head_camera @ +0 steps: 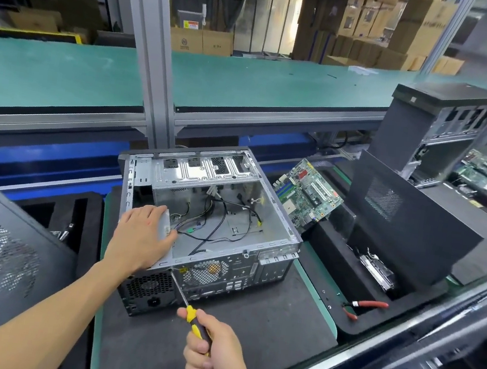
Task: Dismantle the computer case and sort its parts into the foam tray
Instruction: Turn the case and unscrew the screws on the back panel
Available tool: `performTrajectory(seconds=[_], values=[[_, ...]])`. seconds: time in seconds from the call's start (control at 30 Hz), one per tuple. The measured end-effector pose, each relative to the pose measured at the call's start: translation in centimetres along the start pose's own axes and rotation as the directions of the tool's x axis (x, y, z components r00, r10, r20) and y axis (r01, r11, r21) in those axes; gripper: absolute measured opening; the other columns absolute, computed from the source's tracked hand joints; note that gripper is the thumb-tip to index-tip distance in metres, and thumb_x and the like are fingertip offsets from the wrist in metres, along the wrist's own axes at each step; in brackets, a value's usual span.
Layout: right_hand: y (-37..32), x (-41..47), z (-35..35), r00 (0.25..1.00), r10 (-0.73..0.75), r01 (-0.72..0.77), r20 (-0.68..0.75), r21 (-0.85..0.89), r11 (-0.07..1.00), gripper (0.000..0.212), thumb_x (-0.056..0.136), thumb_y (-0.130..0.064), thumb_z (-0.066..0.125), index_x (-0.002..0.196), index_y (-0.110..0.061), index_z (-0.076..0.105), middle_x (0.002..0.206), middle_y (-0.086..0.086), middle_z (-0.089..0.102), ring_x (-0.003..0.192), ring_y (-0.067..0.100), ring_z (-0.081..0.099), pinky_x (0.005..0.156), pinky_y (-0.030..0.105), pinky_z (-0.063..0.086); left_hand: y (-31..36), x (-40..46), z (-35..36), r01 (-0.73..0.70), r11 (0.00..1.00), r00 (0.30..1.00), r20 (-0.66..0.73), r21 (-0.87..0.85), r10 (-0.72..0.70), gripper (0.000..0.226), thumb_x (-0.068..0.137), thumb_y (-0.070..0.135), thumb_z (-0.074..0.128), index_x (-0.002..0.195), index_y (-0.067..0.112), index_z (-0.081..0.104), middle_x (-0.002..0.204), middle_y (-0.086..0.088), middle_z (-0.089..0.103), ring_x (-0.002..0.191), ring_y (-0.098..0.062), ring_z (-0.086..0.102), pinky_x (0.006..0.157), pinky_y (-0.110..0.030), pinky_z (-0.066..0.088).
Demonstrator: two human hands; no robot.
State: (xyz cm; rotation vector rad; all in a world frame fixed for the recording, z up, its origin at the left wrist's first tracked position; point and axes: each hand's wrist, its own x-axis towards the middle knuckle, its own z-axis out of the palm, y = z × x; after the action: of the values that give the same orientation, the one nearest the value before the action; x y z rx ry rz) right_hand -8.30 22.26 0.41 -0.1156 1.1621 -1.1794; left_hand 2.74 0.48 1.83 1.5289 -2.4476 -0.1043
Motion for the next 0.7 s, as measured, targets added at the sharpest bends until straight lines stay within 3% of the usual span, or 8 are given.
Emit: performTrajectory(seconds=[0.13, 0.23, 0.3, 0.4, 0.47, 0.53, 0.6, 0.7], values=[[0.6, -0.3, 1.1, 0.995, -0.103, 0.101, -0.012, -0.142, 0.985, 0.026, 0.105, -0.02, 0.046, 0.104, -0.009, 0.07, 0.046, -0.002, 0.028, 0.033, 0.011, 0.019, 0.039, 0.014, 0.015, 0.1, 0.0, 0.0, 0.005, 1.0, 1.0, 0.008, -0.002, -0.005, 0.065, 0.096, 0.054, 0.046, 0.15, 0.018, 0.04, 0.147, -0.001, 0.049, 0.138, -0.022, 0.04, 0.12, -0.038, 0.02], [0.9, -0.8, 1.7, 0.998, 0.053, -0.057, 0.032, 0.165, 0.985, 0.032, 0.104, -0.02, 0.045, 0.108, -0.001, 0.071, 0.053, -0.001, 0.021, 0.033, 0.009, 0.015, 0.036, 0.012, 0.013, 0.1, 0.0, -0.1, 0.006, 1.0, 1.0, 0.011, -0.005, -0.006, 0.065, 0.096, 0.053, 0.046, 0.15, 0.018, 0.041, 0.147, -0.001, 0.049, 0.137, -0.023, 0.041, 0.119, -0.039, 0.021], [1.0, -1.2, 1.8, 0.98, 0.133, -0.185, 0.147, 0.432, 0.883, 0.031, 0.097, -0.017, 0.051, 0.104, 0.004, 0.072, 0.055, -0.004, 0.018, 0.03, 0.009, 0.016, 0.034, 0.011, 0.01, 0.3, -0.1, -0.3, 0.007, 1.0, 1.0, 0.012, -0.008, -0.006, 0.064, 0.096, 0.052, 0.046, 0.149, 0.017, 0.041, 0.147, -0.002, 0.049, 0.137, -0.023, 0.041, 0.12, -0.04, 0.022], [1.6, -1.7, 2.4, 0.966, 0.112, -0.226, 0.231, 0.559, 0.798, 0.026, 0.091, -0.014, 0.054, 0.1, 0.004, 0.071, 0.051, -0.004, 0.019, 0.028, 0.009, 0.018, 0.035, 0.011, 0.008, 0.3, -0.2, -0.3, 0.005, 1.0, 1.0, 0.022, -0.004, -0.005, 0.064, 0.097, 0.052, 0.046, 0.149, 0.016, 0.041, 0.146, -0.002, 0.049, 0.137, -0.023, 0.042, 0.12, -0.04, 0.022], [2.1, -1.3, 2.9, 0.99, 0.091, -0.13, 0.107, 0.446, 0.886, 0.029, 0.095, -0.018, 0.051, 0.102, 0.002, 0.07, 0.052, -0.001, 0.021, 0.031, 0.009, 0.016, 0.036, 0.011, 0.01, 0.3, -0.2, -0.3, 0.003, 1.0, 1.0, 0.023, 0.0, -0.003, 0.063, 0.097, 0.052, 0.045, 0.149, 0.017, 0.041, 0.146, -0.003, 0.049, 0.137, -0.023, 0.041, 0.119, -0.04, 0.022], [2.6, -0.7, 3.2, 1.0, 0.011, -0.005, -0.028, 0.2, 0.98, 0.03, 0.1, -0.018, 0.045, 0.103, 0.0, 0.068, 0.051, 0.002, 0.023, 0.033, 0.012, 0.016, 0.038, 0.012, 0.013, 0.3, -0.2, -0.2, 0.002, 1.0, 1.0, 0.02, 0.002, -0.003, 0.063, 0.097, 0.052, 0.045, 0.149, 0.017, 0.041, 0.146, -0.003, 0.049, 0.136, -0.023, 0.042, 0.119, -0.04, 0.022], [3.0, -0.2, 3.3, 0.992, -0.102, 0.098, -0.074, -0.057, 0.994, 0.03, 0.102, -0.016, 0.039, 0.103, -0.002, 0.065, 0.05, 0.004, 0.026, 0.036, 0.014, 0.018, 0.041, 0.016, 0.016, 0.2, -0.1, -0.2, 0.0, 1.0, 1.0, 0.018, 0.012, -0.001, 0.064, 0.097, 0.053, 0.044, 0.149, 0.017, 0.041, 0.146, -0.003, 0.05, 0.136, -0.023, 0.042, 0.119, -0.04, 0.022], [3.0, -0.2, 3.1, 0.985, -0.157, 0.142, -0.072, -0.179, 0.973, 0.031, 0.102, -0.017, 0.037, 0.104, -0.004, 0.064, 0.048, 0.003, 0.03, 0.035, 0.014, 0.021, 0.04, 0.016, 0.017, 0.2, -0.2, -0.2, -0.001, 1.0, 1.0, 0.015, 0.021, 0.001, 0.064, 0.097, 0.053, 0.044, 0.149, 0.017, 0.041, 0.146, -0.003, 0.049, 0.136, -0.023, 0.042, 0.119, -0.039, 0.022]])
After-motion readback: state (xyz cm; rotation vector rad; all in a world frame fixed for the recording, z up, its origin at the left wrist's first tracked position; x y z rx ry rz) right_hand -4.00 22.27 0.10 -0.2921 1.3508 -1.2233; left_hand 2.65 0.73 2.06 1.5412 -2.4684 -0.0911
